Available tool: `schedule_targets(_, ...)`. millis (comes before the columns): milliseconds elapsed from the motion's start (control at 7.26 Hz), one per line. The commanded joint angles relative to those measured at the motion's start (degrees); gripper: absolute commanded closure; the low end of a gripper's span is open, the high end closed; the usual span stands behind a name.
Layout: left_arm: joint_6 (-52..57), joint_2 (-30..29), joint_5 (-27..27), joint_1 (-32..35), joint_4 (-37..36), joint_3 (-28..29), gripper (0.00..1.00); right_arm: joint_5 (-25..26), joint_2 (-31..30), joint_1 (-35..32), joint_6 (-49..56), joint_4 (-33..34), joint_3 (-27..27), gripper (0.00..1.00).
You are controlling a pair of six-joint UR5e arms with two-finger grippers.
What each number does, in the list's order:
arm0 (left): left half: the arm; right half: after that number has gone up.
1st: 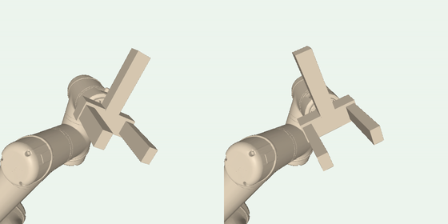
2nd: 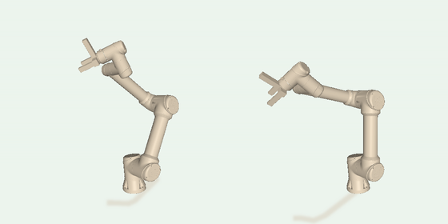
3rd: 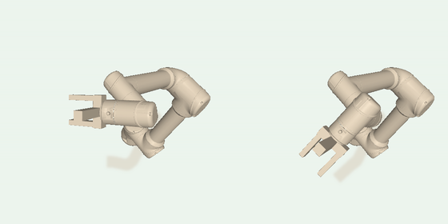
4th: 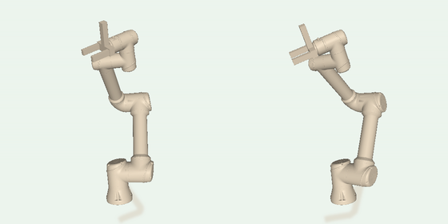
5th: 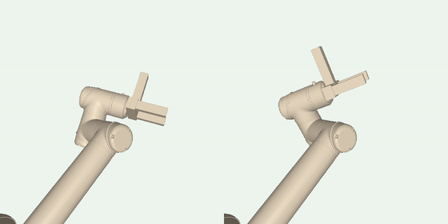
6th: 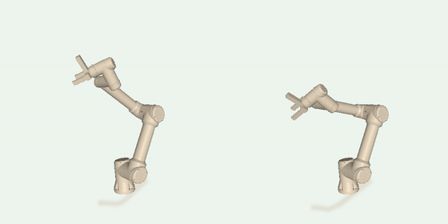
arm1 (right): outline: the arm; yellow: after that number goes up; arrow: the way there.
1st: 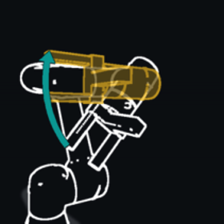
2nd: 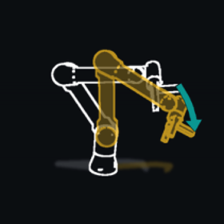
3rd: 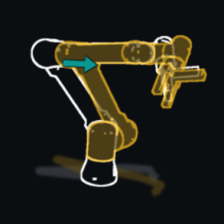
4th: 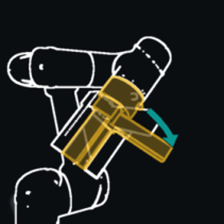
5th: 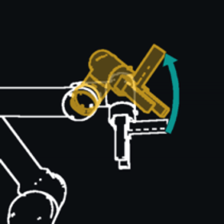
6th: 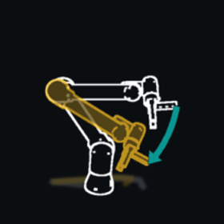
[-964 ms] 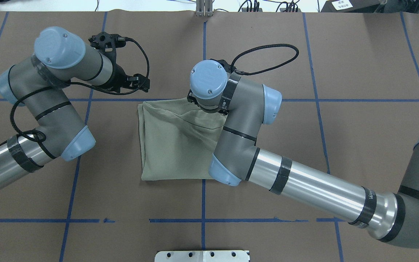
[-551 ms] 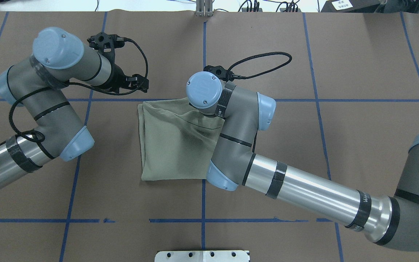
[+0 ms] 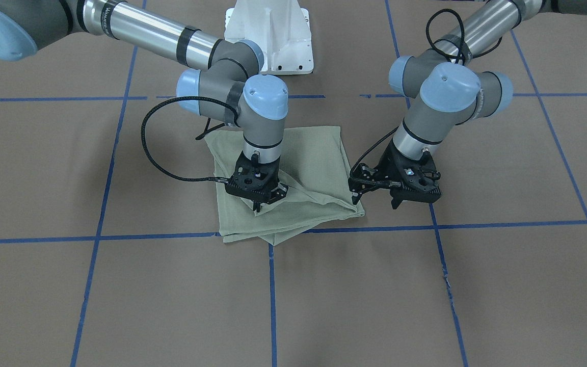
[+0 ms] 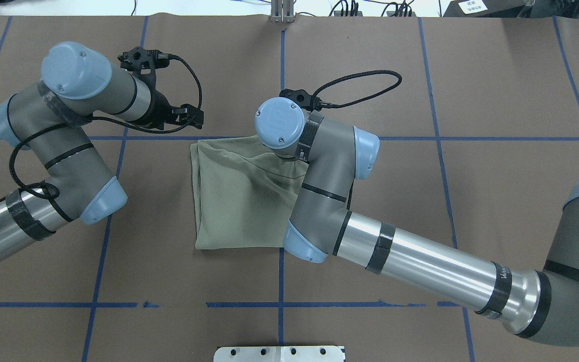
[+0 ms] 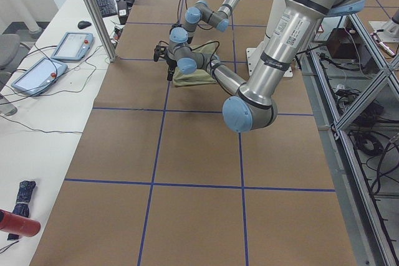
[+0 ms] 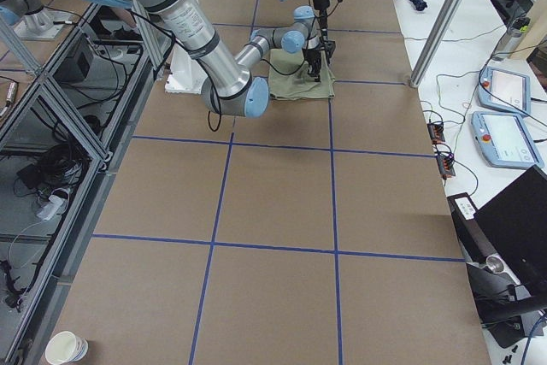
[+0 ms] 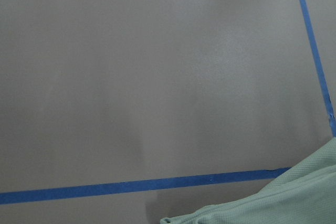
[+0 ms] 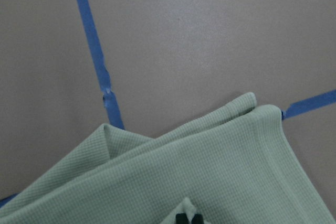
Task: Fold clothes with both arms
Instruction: 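Withdraw the opened left gripper while the right gripper presses the fold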
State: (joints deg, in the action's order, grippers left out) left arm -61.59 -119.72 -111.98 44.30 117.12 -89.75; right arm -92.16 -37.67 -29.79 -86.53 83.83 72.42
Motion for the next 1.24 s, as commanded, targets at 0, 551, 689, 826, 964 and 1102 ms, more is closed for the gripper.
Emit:
schedule_targets(0, -0.10, 0.02, 0.01, 0.00, 0.04, -0.25, 0.00, 0.40, -0.12, -2.19, 0.66, 0.45, -0.26, 1.00)
schedule_targets(551, -0.10, 0.02, 0.01, 0.00, 0.04, -0.34, 0.00, 1.72, -0.12, -2.73, 2.15, 0.19, -1.58, 1.00)
schedule_targets(689, 0.07, 0.02, 0.01, 0.00, 0.13, -0.34, 0.00, 2.41, -0.12, -2.73, 3.98, 0.02, -1.75, 0.36)
schedule_targets(826, 0.33, 0.02, 0.01, 0.00, 0.13, -0.34, 0.00, 3.12, -0.12, -2.64, 7.13, 0.01, -2.19, 0.00)
schedule_targets(964, 0.68, 0.02, -0.08, 0.00, 0.04, -0.43, 0.00, 2.43, -0.03, -3.25, 9.51, 0.19, -2.11, 0.00)
schedule_targets(1102, 0.86, 0.02, -0.25, 0.52, -0.13, -0.78, 0.00, -2.63, 0.06, -5.78, 14.24, 0.62, -1.93, 0.00)
